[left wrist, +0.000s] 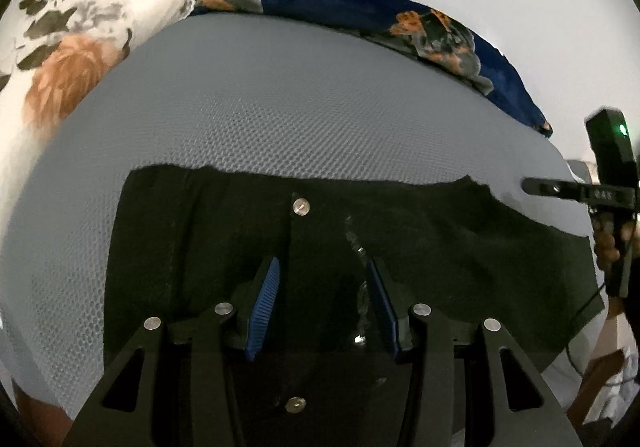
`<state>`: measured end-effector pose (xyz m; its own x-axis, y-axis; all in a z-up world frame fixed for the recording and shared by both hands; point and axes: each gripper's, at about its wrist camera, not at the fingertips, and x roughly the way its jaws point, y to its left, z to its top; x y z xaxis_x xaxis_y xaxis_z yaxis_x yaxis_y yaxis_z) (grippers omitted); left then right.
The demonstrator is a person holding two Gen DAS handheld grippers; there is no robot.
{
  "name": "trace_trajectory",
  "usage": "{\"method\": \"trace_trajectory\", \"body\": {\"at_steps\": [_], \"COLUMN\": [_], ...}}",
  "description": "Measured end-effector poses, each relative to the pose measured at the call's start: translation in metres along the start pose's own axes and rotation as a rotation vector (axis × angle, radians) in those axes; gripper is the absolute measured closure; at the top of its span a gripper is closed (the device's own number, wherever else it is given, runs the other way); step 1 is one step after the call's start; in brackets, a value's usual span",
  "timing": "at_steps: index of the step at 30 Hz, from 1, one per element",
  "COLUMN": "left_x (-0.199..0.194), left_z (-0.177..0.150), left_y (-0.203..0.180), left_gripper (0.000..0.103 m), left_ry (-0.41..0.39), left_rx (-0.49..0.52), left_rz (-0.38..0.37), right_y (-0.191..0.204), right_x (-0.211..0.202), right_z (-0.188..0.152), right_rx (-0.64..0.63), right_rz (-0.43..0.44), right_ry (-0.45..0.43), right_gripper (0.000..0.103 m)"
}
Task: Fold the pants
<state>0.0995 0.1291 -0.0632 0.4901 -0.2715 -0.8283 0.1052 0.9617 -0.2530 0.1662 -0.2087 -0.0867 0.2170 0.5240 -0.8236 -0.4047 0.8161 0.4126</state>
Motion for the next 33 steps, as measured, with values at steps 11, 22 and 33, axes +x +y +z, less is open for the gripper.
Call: {"method": "trace_trajectory", "body": {"at_steps": [11, 22, 33], "left_x": [-0.002, -0.001, -0.012], "left_z": [-0.008, -0.010, -0.005], "left_y": [0.016, 0.019, -0.027], "left_gripper": [0.056, 0.056, 0.056], "left_ry": [-0.003, -0.003, -0.055], "left_rx": [-0.018, -0.024, 0.136], "left_rz": [-0.026, -0.041, 0.050], "right_y": [0.025, 0.024, 0.024], "right_x": [0.062, 0.063, -0.006], "right_z": [0.023, 0.032, 0.001], "right_rx": [-0.082, -0.061, 0.081], "right_rz": [0.107, -0.032, -0.133], "right_ry": [0.159, 0.010, -0.171], "right_gripper": [0.076, 0.099, 0.078]}}
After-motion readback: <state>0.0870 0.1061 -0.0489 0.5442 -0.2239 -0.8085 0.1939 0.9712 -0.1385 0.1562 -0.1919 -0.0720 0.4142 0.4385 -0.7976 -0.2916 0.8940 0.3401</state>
